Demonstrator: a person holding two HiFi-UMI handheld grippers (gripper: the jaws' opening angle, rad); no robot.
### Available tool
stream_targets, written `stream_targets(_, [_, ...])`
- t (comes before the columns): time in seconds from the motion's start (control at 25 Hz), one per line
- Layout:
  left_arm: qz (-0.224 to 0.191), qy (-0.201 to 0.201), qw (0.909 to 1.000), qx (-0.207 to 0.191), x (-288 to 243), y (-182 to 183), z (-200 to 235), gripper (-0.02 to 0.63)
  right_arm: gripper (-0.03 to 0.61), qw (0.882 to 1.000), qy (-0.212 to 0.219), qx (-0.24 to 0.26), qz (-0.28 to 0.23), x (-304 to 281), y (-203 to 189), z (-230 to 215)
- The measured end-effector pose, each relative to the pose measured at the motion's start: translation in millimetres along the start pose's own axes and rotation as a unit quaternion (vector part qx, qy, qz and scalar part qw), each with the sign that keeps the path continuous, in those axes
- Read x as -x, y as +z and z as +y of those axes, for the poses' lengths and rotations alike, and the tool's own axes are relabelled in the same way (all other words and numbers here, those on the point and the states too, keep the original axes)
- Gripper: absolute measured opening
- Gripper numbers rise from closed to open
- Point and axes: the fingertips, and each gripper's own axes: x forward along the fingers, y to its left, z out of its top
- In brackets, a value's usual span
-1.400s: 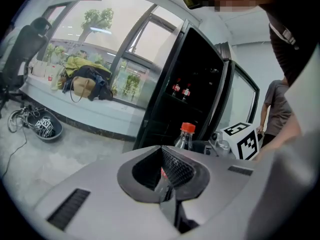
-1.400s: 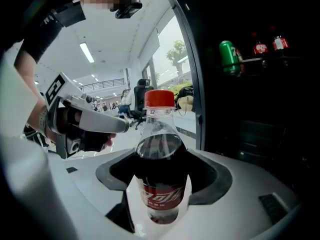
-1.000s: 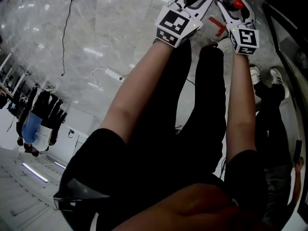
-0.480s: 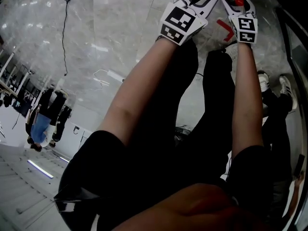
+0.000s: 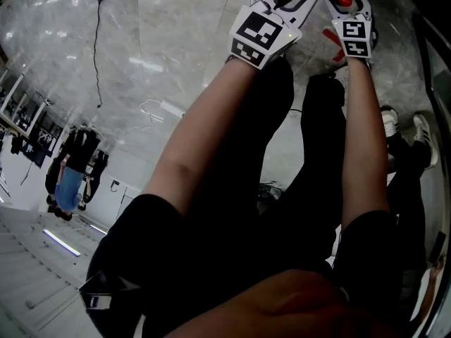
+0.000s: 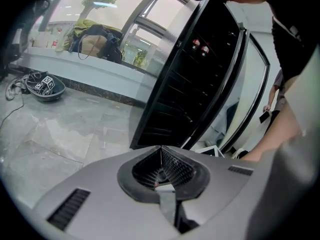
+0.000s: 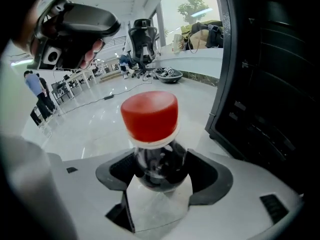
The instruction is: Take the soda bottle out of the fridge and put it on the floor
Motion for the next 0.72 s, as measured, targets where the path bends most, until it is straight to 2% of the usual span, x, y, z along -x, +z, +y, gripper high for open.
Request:
stream_targets(0.2, [-0.011,0.001,0.9999,-0.001,8.8,23.0,-8.6,0.006,0.319,0.999,0.038,-0.025,-0.003,14.2,8.1,9.7])
stream_targets(0.4, [-0.025,0.000,0.9996,-0.009,27.9,66.3,-30.8,0.006,0.319,0.999,0.045,-0.013,-0.007,55.1,38.9,17.7])
stream_targets(0.56, [-0.040,0.002,0.9990,-0.022,49.1,110.0,-51.5,0.006,0.319,0.999,0.036,-0.011,-0.036,106.7,88.3,12.4])
stream_targets(0.72, [-0.047,0.006,0.9984,-0.029,84.5,151.8,-79.3,0.006,0.319,0.994,0.021,-0.039,-0.099,186.6,156.9,11.8])
